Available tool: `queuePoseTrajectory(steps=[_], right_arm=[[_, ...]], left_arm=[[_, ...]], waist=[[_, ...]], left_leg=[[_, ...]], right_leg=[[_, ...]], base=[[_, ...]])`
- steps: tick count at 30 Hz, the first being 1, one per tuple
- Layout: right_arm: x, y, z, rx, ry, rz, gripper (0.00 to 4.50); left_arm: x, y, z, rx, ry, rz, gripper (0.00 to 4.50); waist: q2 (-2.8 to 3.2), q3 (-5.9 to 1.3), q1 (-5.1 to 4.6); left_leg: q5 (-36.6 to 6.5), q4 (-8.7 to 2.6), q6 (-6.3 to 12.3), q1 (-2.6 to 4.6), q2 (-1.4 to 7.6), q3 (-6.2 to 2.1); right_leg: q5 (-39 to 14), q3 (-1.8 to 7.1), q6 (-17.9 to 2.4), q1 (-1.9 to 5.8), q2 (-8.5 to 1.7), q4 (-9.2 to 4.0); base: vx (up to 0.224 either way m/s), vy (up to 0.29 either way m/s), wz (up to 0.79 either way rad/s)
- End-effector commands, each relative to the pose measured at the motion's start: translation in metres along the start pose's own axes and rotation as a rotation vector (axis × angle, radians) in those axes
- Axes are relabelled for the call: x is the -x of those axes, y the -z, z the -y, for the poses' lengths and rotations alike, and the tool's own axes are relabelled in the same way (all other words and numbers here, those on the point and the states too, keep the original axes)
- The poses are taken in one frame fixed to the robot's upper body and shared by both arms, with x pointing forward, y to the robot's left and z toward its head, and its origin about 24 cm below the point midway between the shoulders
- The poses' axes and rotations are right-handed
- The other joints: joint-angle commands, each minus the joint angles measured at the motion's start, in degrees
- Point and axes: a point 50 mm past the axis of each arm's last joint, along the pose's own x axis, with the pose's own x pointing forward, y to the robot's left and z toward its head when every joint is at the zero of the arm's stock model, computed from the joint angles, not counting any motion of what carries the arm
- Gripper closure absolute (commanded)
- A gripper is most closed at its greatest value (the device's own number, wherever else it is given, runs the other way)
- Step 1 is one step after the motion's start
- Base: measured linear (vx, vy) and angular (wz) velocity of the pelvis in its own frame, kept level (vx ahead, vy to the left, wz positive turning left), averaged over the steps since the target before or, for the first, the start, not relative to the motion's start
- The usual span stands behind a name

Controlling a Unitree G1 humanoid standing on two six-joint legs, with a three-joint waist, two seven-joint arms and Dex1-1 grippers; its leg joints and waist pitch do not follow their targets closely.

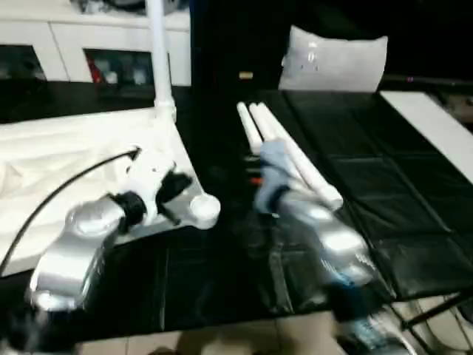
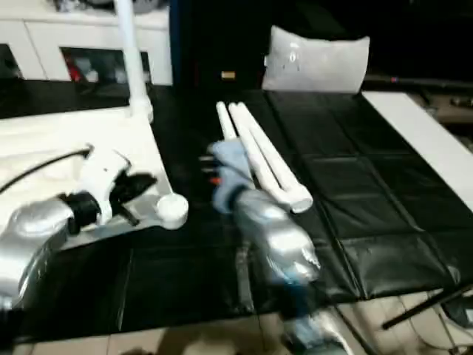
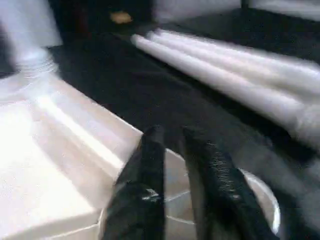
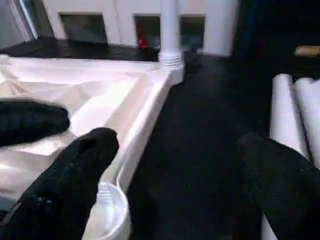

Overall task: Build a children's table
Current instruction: Rotate table base

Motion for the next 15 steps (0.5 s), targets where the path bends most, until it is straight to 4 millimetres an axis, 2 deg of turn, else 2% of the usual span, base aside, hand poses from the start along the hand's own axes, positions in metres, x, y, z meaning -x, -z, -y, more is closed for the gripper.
queuePoseTrajectory(steps=[1, 2, 3, 4, 5, 6, 7, 8, 9, 10, 11, 12, 13, 14, 15], right_arm=[[0.008, -0.009, -0.004, 0.037, 0.005, 0.033, 0.0], [0.014, -0.009, -0.004, 0.06, 0.024, 0.043, 0.0], [0.019, -0.006, -0.005, 0.055, 0.033, 0.044, 0.0], [0.024, -0.002, -0.005, 0.055, 0.043, 0.038, 0.0], [0.032, 0.004, -0.003, 0.035, 0.071, 0.022, 0.0], [0.034, 0.005, -0.003, 0.027, 0.079, 0.019, 0.0], [0.034, 0.005, -0.003, 0.025, 0.081, 0.019, 0.0], [0.037, 0.005, -0.001, 0.018, 0.105, 0.033, 0.0], [0.04, 0.004, 0.002, 0.035, 0.138, 0.056, 0.0], [0.044, 0.005, 0.003, 0.024, 0.142, 0.041, 0.0], [0.047, 0.005, 0.003, 0.017, 0.139, 0.035, 0.0], [0.049, 0.006, 0.004, 0.0, 0.149, 0.029, 0.0], [0.05, 0.007, 0.004, -0.014, 0.157, 0.025, 0.0], [0.053, 0.013, 0.005, -0.052, 0.19, -0.002, 0.0], [0.055, 0.016, 0.005, -0.065, 0.198, -0.022, 0.0]], left_arm=[[0.008, -0.006, 0.001, 0.035, -0.065, 0.047, 3.59], [0.012, -0.007, 0.005, 0.067, -0.108, 0.077, 3.39], [0.015, -0.007, 0.006, 0.079, -0.148, 0.084, 3.28], [0.017, -0.006, 0.006, 0.098, -0.19, 0.088, 3.22], [0.02, 0.0, 0.007, 0.083, -0.243, 0.034, 3.22], [0.02, 0.001, 0.007, 0.073, -0.25, 0.02, 3.13], [0.02, 0.001, 0.008, 0.07, -0.251, 0.017, 3.0], [0.02, 0.001, 0.01, 0.056, -0.246, 0.02, 2.89], [0.018, 0.002, 0.014, 0.057, -0.236, 0.027, 2.84], [0.016, 0.0, 0.019, 0.031, -0.224, 0.041, 2.82], [0.015, -0.002, 0.023, 0.02, -0.207, 0.051, 2.78], [0.015, -0.003, 0.026, 0.019, -0.186, 0.055, 2.68], [0.015, -0.003, 0.027, 0.017, -0.178, 0.055, 2.55], [0.016, -0.003, 0.029, 0.034, -0.165, 0.059, 2.46], [0.017, -0.004, 0.03, 0.041, -0.168, 0.063, 2.43]], waist=[[2.06, -3.15, -0.64], [2.59, -3.2, -0.75], [3.22, -3.04, -1.64], [3.74, -2.55, -1.49], [3.04, -1.86, -1.16], [2.38, -1.85, -0.25], [0.67, -1.57, 0.87], [0.39, -1.48, 0.96], [-0.35, -1.31, 0.21], [-0.17, -1.41, 0.76], [-0.01, -2.03, 2.03], [0.27, -2.35, 2.36], [2.34, -3.07, 2.25], [2.73, -2.85, 0.61], [4.11, -3.19, -0.73]], left_leg=[[-28.65, -6.09, -0.52, -0.73, 0.96, -3.49], [-30.27, -6.34, -1.53, -0.57, 1.57, -4.44], [-32.9, -7.84, -1.91, -0.21, 3.47, -7.75], [-36.1, -9.16, -1.74, -0.01, 4.16, -9.42], [-37.74, -8.22, -0.2, -1.55, 0.84, -9.23], [-35.59, -6.22, -1.15, -2.39, -1.63, -7.22], [-25.39, 1.25, -0.63, -0.27, -3.26, -5.15], [-16.91, 6.09, 0.45, 0.08, -2.68, -4.59], [-7.73, 10.14, 1.33, -2.96, -1.63, -4.59], [-9.07, 11.23, 1.26, -4.0, -0.93, -4.62], [-11.78, 10.47, 1.43, -2.93, 0.75, -5.2], [-11.65, 8.82, 2.32, -2.68, 1.55, -5.27], [-8.96, 0.98, 2.55, 1.91, 3.06, -4.84], [-3.64, -1.13, 3.3, 2.86, 2.95, -4.44], [-3.98, -2.51, 3.46, 5.64, 4.1, -4.97]], right_leg=[[-20.53, -1.4, -9.05, 3.35, -3.19, -3.83], [-19.35, -1.93, -9.87, 3.51, -2.95, -3.46], [-14.23, -2.92, -11.19, 3.71, -1.53, -1.88], [-13.74, -3.19, -11.74, 3.68, -0.95, -0.69], [-14.56, -1.72, -13.35, 3.96, -2.44, -0.83], [-20.23, -1.05, -13.36, 3.89, -4.46, -3.22], [-44.29, -1.18, -9.48, 2.6, -11.18, -8.92], [-51.07, -1.02, -8.26, 2.96, -14.83, -11.7], [-52.66, -1.02, -2.6, 4.55, -18.02, -11.93], [-48.03, -0.72, 1.77, 5.43, -20.12, -10.67], [-38.51, -0.55, -2.29, 6.76, -21.24, -9.69], [-32.57, -1.6, -6.13, 8.04, -20.23, -9.26], [-19.73, -2.02, -14.85, 6.13, -10.51, -5.09], [-13.17, -4.11, -14.25, 5.15, -5.66, -2.55], [-7.11, -3.7, -10.67, 1.8, -1.4, 0.84]], base=[[0.011, -0.037, 0.5], [0.007, -0.066, 0.51], [0.007, -0.066, 0.51], [0.007, -0.092, 0.54], [0.003, -0.12, 0.56], [0.003, -0.12, 0.56], [-0.02, -0.119, 0.57], [-0.047, -0.052, 0.37], [-0.047, -0.052, 0.37], [-0.024, 0.02, 0.25], [-0.007, 0.063, 0.51], [-0.007, 0.063, 0.51], [-0.023, 0.087, 0.49], [-0.03, 0.099, 0.25], [-0.03, 0.099, 0.25]])
